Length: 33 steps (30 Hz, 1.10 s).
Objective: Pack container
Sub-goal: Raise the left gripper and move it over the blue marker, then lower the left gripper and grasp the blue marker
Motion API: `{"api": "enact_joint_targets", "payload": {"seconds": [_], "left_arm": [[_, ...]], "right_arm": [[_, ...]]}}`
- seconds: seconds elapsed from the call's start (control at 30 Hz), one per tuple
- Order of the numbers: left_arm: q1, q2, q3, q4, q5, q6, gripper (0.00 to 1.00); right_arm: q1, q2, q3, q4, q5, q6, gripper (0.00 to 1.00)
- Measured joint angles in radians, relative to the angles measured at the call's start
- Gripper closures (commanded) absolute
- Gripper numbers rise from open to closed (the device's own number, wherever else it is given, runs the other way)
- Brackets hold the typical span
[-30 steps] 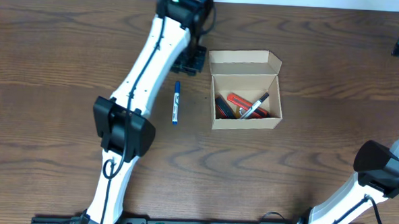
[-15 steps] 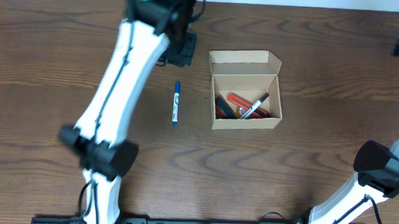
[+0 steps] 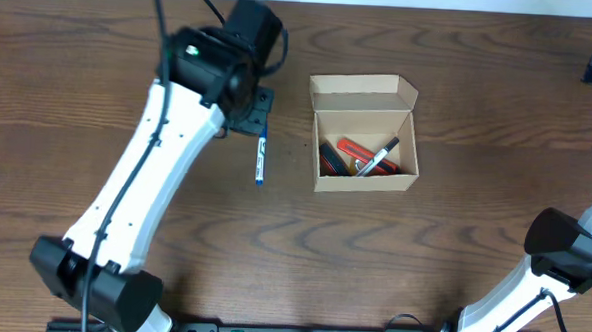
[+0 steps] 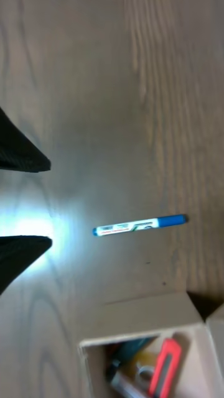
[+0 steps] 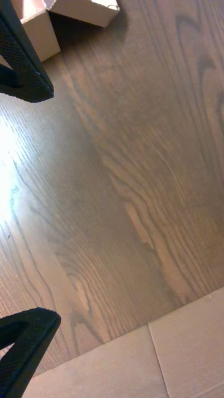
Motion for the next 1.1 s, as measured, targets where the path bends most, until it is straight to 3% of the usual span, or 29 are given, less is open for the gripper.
{"api": "enact_joint_targets", "payload": {"seconds": [0.17, 0.5, 1.1], "left_arm": [[0.013, 0.002, -0.256, 0.238, 0.042, 0.004, 0.63], [0.116, 0.002, -0.492, 0.502, 0.128, 0.000, 0.64], [0.102, 0.151, -0.517, 0.629, 0.232, 0.002, 0.63]], "right_arm": [[0.000, 0.000, 0.000, 0.000, 0.001, 0.000, 0.01], [0.000, 0.000, 0.000, 0.000, 0.000, 0.000, 0.01], [0.000, 0.000, 0.000, 0.000, 0.000, 0.000, 0.01]]}}
